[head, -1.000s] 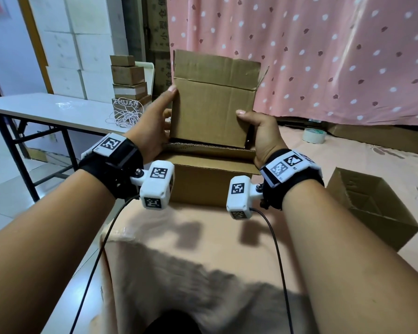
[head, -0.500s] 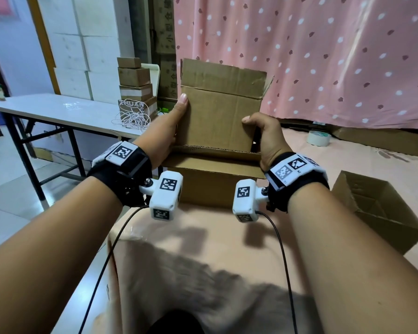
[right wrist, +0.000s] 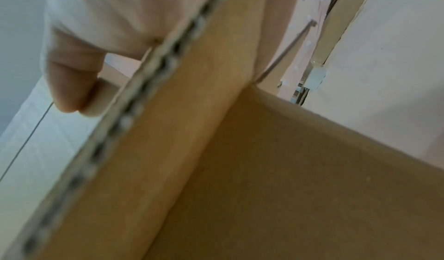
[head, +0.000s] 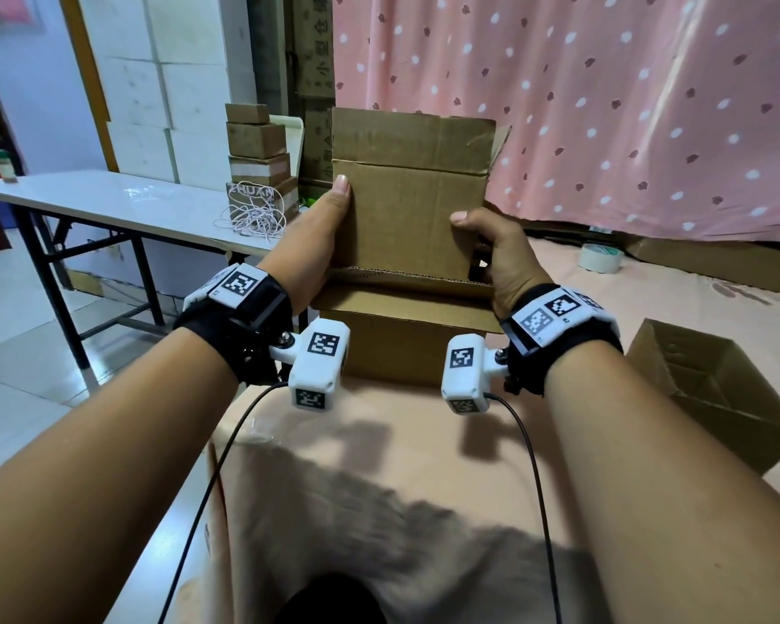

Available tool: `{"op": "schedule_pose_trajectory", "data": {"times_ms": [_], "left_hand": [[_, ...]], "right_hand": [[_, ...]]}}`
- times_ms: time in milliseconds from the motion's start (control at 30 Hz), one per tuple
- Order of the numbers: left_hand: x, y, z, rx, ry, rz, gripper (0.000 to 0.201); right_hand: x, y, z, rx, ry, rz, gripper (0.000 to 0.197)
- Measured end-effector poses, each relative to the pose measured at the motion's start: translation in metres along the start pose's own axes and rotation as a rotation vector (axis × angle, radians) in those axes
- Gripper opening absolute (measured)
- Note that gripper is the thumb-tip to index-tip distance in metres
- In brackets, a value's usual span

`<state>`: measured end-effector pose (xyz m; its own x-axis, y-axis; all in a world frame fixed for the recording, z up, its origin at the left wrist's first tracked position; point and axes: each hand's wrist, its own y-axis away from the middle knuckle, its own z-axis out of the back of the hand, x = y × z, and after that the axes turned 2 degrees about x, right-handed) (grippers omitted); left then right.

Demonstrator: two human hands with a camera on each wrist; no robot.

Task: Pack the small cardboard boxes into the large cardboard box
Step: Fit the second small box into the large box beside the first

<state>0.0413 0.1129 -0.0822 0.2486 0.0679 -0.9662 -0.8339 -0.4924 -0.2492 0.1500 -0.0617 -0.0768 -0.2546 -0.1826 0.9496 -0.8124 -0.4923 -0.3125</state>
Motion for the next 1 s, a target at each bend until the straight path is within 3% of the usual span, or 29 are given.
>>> {"op": "schedule_pose_trajectory", "data": {"times_ms": [633,800,867,1000], "left_hand": [[0.003,-0.002,0.002,-0.031,-0.091,0.038,0.037],[0.006,-0.003,0.003,-0.009,-0.09,0.029,0.036],[0.005,-0.001,0.003,0.004,-0.106,0.035,0.031],[0.005,-0.001,0.002,0.037,-0.146,0.041,0.027]], "right_hand": [[-0.007,-0.007,0.004,-0.014,-0.083,-0.001,0.008],[-0.01,-0.008,0.006,-0.025,-0.081,-0.006,0.016],[-0.01,-0.007,0.006,-0.035,-0.087,-0.002,0.006],[-0.011,-0.006,0.007,-0.081,-0.083,0.013,0.024]]}}
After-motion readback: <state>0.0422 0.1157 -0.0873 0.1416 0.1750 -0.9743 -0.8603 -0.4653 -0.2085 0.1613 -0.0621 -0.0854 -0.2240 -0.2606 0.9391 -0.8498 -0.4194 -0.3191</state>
